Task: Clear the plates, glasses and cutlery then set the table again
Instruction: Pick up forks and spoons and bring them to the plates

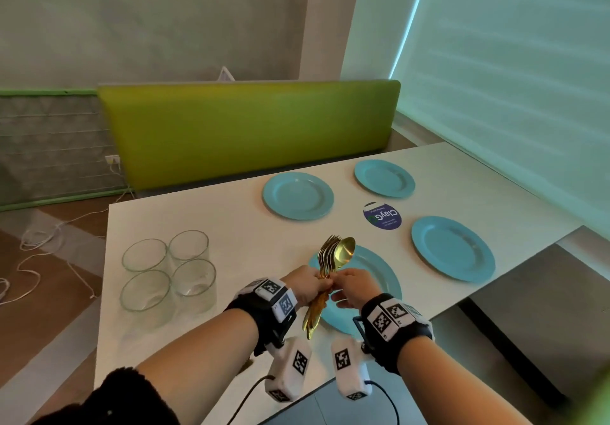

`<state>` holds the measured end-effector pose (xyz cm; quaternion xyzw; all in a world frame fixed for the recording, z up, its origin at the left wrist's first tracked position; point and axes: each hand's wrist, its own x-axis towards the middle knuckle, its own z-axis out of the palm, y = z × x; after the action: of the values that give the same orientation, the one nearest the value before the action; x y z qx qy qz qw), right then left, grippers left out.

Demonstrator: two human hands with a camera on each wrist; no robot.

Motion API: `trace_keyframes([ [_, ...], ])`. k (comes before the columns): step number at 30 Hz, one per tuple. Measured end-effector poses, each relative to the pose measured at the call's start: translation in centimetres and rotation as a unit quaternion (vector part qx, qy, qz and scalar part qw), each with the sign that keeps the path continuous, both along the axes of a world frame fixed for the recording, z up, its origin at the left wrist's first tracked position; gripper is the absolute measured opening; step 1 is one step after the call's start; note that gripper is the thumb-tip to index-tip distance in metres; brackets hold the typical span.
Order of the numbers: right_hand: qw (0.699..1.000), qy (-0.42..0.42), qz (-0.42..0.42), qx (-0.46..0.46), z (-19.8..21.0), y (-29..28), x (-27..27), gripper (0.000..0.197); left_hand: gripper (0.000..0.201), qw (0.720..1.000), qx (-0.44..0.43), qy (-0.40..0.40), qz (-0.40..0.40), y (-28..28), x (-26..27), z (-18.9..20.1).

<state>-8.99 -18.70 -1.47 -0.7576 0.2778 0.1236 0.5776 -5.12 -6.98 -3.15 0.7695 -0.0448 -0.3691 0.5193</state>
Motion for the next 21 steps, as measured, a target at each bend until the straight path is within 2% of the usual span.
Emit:
trace_keyframes([
  [3, 1.000, -0.002, 0.001, 0.002, -0.3, -2.4, 1.1, 0.026, 0.021, 1.000, 0.007, 0.003, 0.023, -2.4, 0.8, -0.2],
  [6, 1.000, 0.002, 0.004, -0.014, -0.7, -5.5, 2.4, 0.026, 0.028, 0.996, -0.007, 0.041, 0.078, -4.7, 2.1, -0.3],
  [14, 0.989, 0.074, 0.015, -0.124, -2.9, -17.2, 5.4, 0.022, 0.029, 0.981, -0.019, 0.085, 0.174, -9.3, 6.1, -1.1],
  [17, 0.973, 0.109, 0.061, -0.193, -4.2, -20.5, 5.9, 0.020, 0.031, 0.979, -0.021, 0.081, 0.186, -11.0, 6.7, -1.9],
  [20, 0.953, 0.144, 0.113, -0.242, -5.2, -22.1, 6.3, 0.008, 0.031, 0.976, -0.017, 0.073, 0.204, -12.3, 7.0, -2.4],
  [21, 0.947, 0.151, 0.129, -0.253, -5.5, -22.3, 6.5, 0.011, 0.031, 0.975, -0.018, 0.073, 0.208, -12.6, 7.1, -2.5],
])
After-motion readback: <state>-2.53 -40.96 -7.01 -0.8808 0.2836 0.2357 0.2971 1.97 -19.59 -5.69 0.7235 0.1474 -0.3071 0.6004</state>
